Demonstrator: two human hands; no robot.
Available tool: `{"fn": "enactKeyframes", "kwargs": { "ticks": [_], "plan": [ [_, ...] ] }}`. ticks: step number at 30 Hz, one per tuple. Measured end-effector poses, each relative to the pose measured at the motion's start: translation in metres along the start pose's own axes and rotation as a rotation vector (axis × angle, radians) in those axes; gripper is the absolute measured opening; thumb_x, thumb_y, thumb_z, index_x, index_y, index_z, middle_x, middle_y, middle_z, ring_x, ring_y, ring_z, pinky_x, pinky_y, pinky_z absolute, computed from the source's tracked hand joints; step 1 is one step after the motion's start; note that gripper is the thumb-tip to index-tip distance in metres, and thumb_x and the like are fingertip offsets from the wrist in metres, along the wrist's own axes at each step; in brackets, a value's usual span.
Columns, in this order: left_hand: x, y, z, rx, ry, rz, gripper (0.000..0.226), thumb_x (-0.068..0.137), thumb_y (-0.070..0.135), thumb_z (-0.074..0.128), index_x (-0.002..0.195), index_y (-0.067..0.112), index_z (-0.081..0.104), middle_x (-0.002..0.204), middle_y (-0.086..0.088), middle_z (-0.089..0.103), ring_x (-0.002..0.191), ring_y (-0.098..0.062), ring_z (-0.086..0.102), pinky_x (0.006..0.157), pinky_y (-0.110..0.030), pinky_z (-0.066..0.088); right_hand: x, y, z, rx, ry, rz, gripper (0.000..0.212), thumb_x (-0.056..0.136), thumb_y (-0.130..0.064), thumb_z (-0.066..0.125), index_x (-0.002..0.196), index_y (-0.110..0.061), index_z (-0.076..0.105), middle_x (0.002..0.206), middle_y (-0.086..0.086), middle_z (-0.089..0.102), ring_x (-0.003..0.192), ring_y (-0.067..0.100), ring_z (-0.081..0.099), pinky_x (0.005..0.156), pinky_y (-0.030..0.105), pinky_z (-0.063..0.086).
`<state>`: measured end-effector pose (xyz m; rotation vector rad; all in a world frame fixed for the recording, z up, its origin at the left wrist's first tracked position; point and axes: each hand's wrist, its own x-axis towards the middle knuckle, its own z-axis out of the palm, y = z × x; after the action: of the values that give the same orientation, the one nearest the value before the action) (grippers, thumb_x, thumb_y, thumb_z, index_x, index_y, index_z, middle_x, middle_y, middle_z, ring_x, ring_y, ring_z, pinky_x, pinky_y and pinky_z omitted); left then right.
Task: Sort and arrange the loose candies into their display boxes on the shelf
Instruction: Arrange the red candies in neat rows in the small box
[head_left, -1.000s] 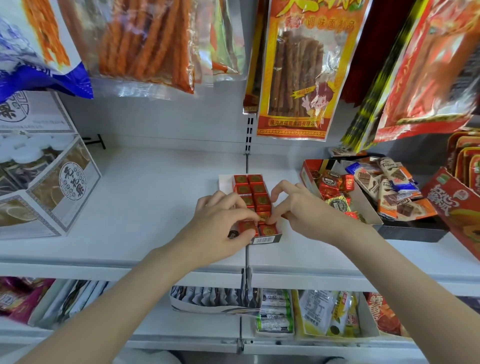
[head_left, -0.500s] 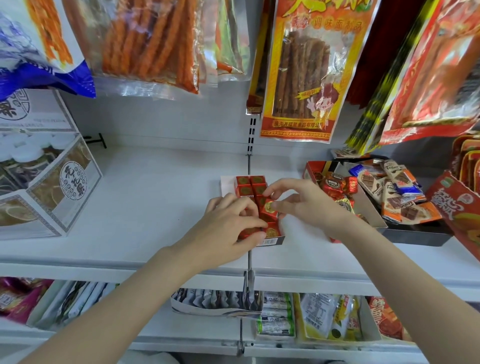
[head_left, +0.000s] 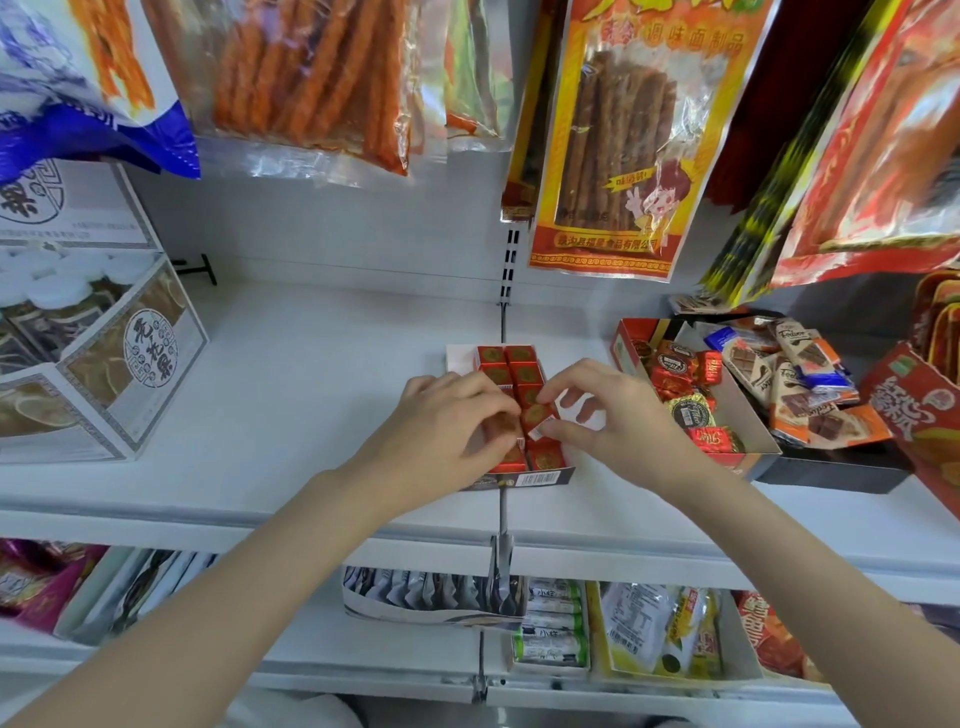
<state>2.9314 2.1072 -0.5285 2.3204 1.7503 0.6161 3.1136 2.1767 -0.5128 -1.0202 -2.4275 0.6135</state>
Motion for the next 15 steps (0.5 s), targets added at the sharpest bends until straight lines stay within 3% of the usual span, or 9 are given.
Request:
{"fn": "enactKeyframes", "kwargs": {
  "ticks": [4,7,10,15],
  "plan": [
    [-0.001,-0.002,-0.004,-0.032,-0.036,-0.015,0.030,0.090,0.037,0.052,0.118,0.027,0.058,0.115,0.014,0.052,0.109,-0.004,0.045,0.101,-0.026,0.022,-0.004,0.008,0.008,-0.189,-0.005,-0.041,0.020,0.079,-0.024,0.070,0.093,-0.011,0.064,0.093,-0.005,0.051,0.086,0.011,0.039,0.074,0.017,0.029],
    [-0.001,-0.001,-0.007,-0.093,-0.057,-0.045,0.030,0.088,0.036,0.055,0.116,0.026,0.059,0.112,0.015,0.050,0.104,-0.002,0.047,0.094,-0.019,0.029,-0.006,0.006,0.012,-0.247,0.025,-0.056,0.019,0.078,-0.019,0.071,0.091,-0.005,0.064,0.100,0.006,0.051,0.093,0.018,0.044,0.083,0.024,0.036],
    [-0.001,0.001,-0.016,-0.222,-0.015,-0.133,0.019,0.084,0.032,0.061,0.101,0.022,0.062,0.100,0.013,0.053,0.088,0.001,0.056,0.083,-0.016,0.044,-0.005,0.001,0.012,-0.298,0.011,-0.056,0.020,0.081,-0.020,0.068,0.095,-0.006,0.062,0.104,0.006,0.049,0.098,0.022,0.048,0.086,0.029,0.042],
    [-0.006,0.008,-0.016,-0.265,-0.113,-0.173,0.012,0.077,0.031,0.070,0.086,0.023,0.067,0.080,0.013,0.066,0.076,0.002,0.060,0.072,-0.010,0.048,-0.003,-0.004,0.008,-0.264,-0.053,0.042,0.019,0.087,-0.022,0.060,0.101,-0.011,0.055,0.099,0.000,0.045,0.084,0.020,0.056,0.073,0.028,0.045]
  ]
}}
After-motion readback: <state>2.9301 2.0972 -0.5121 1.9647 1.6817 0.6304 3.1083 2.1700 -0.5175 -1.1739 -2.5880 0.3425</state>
